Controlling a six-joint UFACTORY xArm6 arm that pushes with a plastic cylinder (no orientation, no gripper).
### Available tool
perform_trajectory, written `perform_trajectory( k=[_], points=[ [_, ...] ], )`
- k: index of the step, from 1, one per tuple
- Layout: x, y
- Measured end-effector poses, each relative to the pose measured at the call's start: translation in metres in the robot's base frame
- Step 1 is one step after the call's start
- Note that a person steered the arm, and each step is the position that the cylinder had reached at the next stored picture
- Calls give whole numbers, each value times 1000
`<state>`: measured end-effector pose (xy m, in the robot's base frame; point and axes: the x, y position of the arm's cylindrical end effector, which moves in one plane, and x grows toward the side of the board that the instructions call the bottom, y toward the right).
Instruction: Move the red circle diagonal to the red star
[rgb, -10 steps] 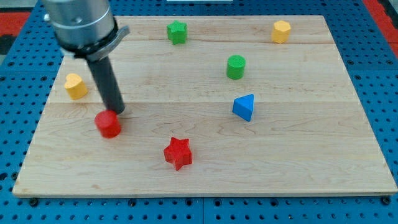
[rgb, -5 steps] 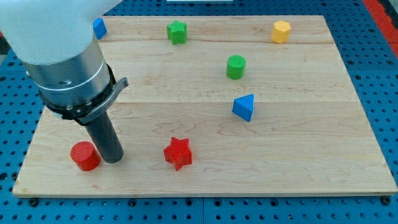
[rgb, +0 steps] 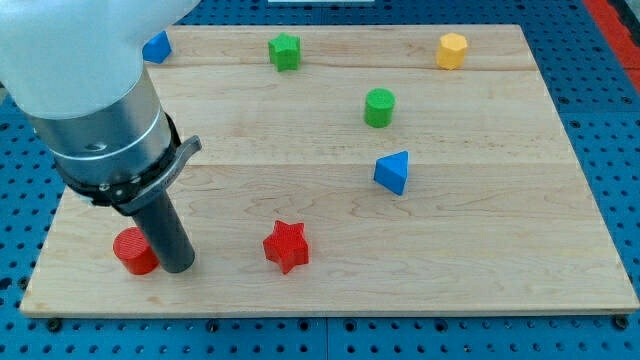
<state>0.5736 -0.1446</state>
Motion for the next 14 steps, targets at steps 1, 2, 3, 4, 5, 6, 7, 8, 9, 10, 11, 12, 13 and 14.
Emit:
perform_trajectory(
  k=[1,2,3,4,5,6,7,8,9,10,11,12,13,14],
  points=[
    [12,0],
    [20,0],
    [20,17],
    [20,38],
    [20,41],
    [20,41],
    [45,-23],
    [31,-59],
    [-6,-37],
    [-37,15],
    [-25,-3],
    [-26,-30],
    [-48,-20],
    [-60,-20]
  ],
)
